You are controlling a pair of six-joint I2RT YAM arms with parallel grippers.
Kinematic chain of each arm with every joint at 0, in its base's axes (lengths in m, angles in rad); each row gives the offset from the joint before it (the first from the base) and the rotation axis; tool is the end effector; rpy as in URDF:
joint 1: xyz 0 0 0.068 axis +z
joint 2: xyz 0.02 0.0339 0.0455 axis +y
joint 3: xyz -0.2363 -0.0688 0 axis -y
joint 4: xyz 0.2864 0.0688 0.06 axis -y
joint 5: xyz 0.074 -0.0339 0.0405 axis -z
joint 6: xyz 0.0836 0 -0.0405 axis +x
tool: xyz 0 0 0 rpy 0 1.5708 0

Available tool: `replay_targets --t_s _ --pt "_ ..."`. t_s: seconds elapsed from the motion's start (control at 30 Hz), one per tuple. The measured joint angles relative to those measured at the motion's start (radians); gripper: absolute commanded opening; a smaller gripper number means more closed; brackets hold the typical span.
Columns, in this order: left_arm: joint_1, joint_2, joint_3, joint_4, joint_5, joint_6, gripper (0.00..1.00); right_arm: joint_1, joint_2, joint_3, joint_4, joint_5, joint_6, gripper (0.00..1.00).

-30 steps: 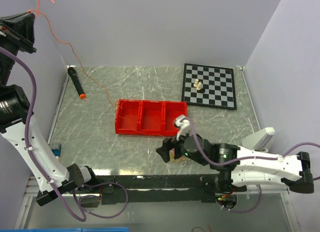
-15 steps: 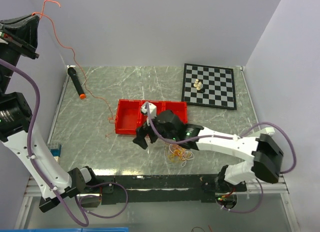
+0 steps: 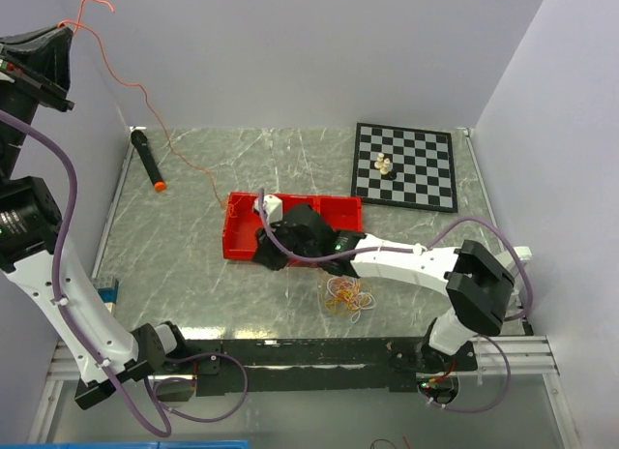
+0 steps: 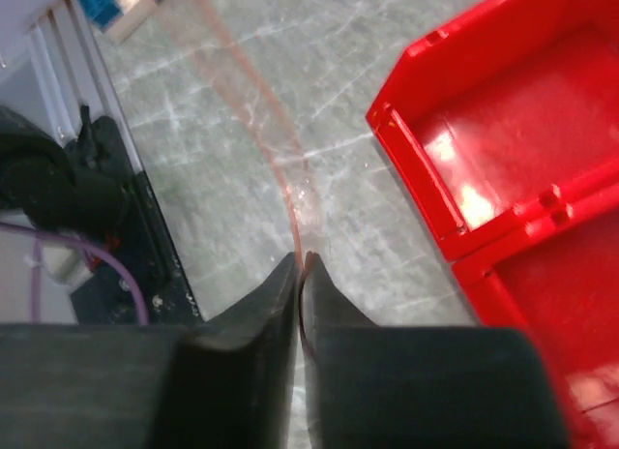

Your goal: Untangle the cables

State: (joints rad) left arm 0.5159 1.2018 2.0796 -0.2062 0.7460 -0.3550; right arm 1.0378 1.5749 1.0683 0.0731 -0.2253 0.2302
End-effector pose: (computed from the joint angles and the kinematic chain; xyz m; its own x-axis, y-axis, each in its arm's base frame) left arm 0.1824 0.0382 0.6768 0.4728 -0.0253 -0.8808 0.2818 0.9515 0.1239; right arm 0.2083 0.3898 0.1980 -0.4229 -0.2791 -0.8621 -0.8690 0.3948 0.2984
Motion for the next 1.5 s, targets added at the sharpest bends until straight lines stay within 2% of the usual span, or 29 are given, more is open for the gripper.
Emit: replay_targets --t_s 0.2,0.63,0.97,1.2,1.5 --pt "0.0 0.0 0.0 0.002 -0.097 0.01 0.06 -0.011 -0.095 -0.157 0.046 0.063 0.06 0.0" --pt "0.0 0.06 0.056 0.007 -0.458 0.019 0.05 -0.001 -0.322 -0.498 0.084 0.195 0.237 0.0" --pt "0.0 0.083 0.114 0.06 -0.603 0.009 0.06 0.053 -0.517 -0.678 0.037 0.317 0.384 0.0" --pt "0.0 0.092 0.126 0.093 -0.583 -0.014 0.11 0.073 -0.584 -0.747 -0.013 0.363 0.449 0.0" --pt "0.0 0.051 -0.033 0.16 -0.26 -0.096 0.11 0.133 -0.698 -0.746 -0.044 0.38 0.439 0.0"
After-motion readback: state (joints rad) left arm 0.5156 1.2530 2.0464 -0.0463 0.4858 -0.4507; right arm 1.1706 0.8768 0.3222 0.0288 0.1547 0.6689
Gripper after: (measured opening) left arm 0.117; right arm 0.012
